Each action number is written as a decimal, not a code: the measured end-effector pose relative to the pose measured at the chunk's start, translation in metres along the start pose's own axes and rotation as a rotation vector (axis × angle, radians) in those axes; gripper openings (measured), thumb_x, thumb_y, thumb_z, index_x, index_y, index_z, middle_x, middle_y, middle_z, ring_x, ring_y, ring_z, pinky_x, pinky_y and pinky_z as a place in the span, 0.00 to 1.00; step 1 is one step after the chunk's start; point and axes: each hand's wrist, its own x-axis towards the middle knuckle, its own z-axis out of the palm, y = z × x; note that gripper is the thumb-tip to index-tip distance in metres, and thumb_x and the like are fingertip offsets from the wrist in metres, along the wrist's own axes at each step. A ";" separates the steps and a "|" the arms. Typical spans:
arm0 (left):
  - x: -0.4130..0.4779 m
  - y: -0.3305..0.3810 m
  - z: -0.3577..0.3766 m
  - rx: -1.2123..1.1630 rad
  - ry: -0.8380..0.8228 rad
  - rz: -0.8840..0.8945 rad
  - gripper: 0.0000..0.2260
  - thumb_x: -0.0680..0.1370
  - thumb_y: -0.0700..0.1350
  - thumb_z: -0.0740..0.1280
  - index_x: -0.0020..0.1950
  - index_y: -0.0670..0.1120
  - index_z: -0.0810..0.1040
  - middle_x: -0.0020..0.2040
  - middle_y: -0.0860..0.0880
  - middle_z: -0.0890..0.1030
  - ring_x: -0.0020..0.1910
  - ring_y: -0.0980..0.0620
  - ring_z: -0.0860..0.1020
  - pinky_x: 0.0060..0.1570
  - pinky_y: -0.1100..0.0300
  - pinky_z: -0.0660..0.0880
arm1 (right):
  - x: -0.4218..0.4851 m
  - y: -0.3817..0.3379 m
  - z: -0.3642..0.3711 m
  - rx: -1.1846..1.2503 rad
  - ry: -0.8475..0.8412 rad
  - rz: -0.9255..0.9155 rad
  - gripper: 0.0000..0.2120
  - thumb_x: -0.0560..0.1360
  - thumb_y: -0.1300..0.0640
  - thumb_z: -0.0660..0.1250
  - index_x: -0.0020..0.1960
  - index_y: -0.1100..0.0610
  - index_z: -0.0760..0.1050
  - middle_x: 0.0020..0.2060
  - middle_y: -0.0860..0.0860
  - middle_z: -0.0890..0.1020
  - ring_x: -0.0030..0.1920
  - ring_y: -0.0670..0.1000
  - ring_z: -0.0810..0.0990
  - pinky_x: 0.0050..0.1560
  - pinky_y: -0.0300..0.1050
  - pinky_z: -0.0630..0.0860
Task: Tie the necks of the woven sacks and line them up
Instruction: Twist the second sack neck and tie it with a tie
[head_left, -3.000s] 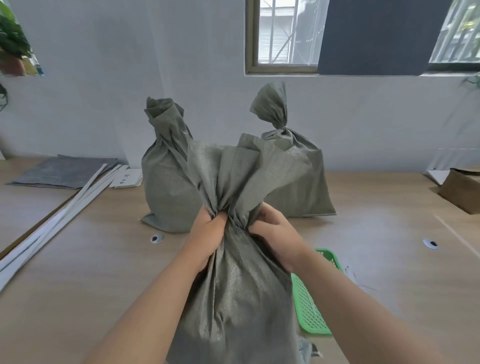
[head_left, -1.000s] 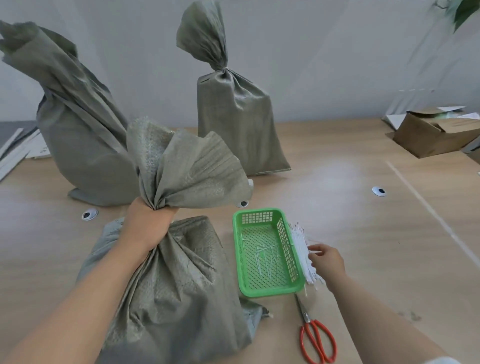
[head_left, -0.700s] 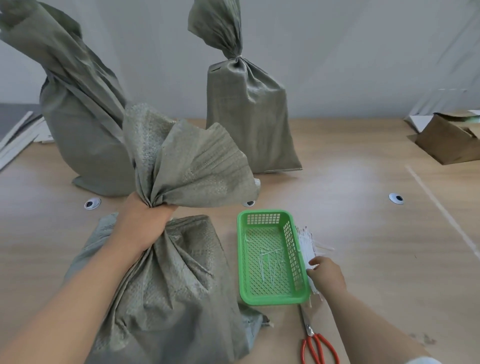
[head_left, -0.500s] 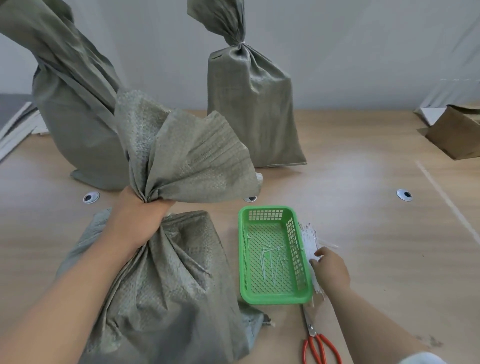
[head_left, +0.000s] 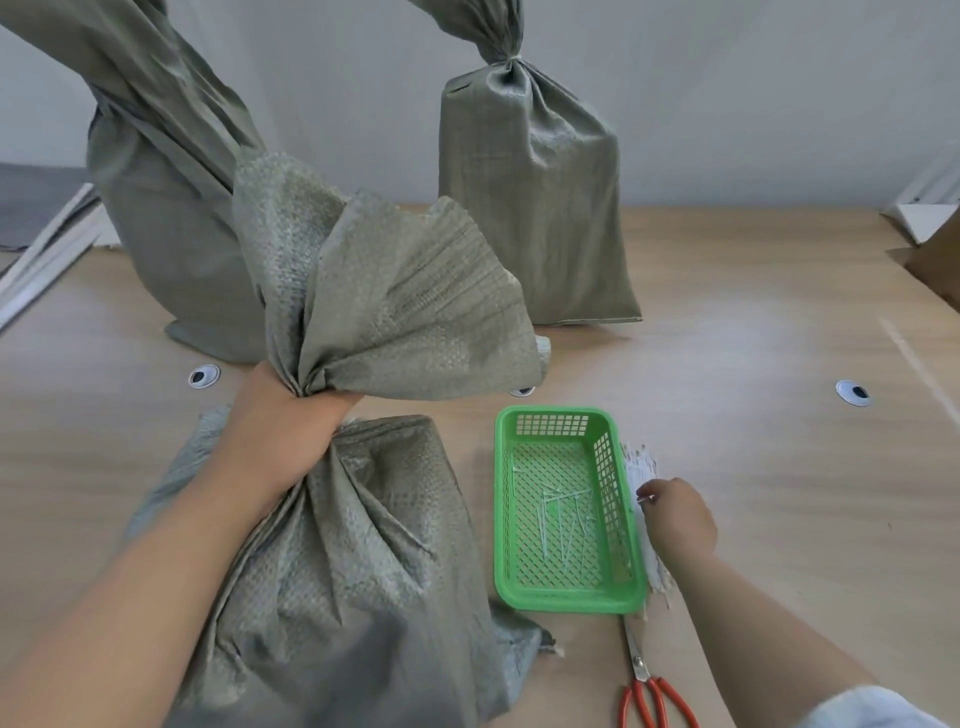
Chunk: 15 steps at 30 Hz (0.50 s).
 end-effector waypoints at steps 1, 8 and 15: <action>0.000 0.001 0.000 0.001 -0.005 0.004 0.12 0.74 0.43 0.74 0.55 0.41 0.82 0.57 0.40 0.83 0.59 0.43 0.79 0.44 0.61 0.68 | -0.002 0.001 -0.002 -0.005 0.010 -0.006 0.12 0.80 0.58 0.63 0.56 0.49 0.84 0.54 0.51 0.79 0.47 0.54 0.78 0.43 0.46 0.75; -0.004 0.004 -0.006 -0.086 -0.042 -0.048 0.20 0.65 0.51 0.72 0.56 0.50 0.83 0.54 0.49 0.84 0.57 0.49 0.79 0.53 0.57 0.72 | -0.022 0.005 -0.040 0.126 0.102 -0.047 0.11 0.81 0.54 0.65 0.58 0.54 0.84 0.53 0.55 0.84 0.51 0.58 0.80 0.44 0.46 0.73; -0.006 0.001 -0.016 -0.242 -0.110 -0.113 0.12 0.68 0.50 0.72 0.42 0.42 0.80 0.40 0.48 0.81 0.44 0.49 0.78 0.44 0.59 0.69 | -0.069 -0.065 -0.122 0.431 0.354 -0.259 0.08 0.79 0.57 0.68 0.50 0.58 0.86 0.47 0.53 0.84 0.50 0.54 0.81 0.50 0.44 0.71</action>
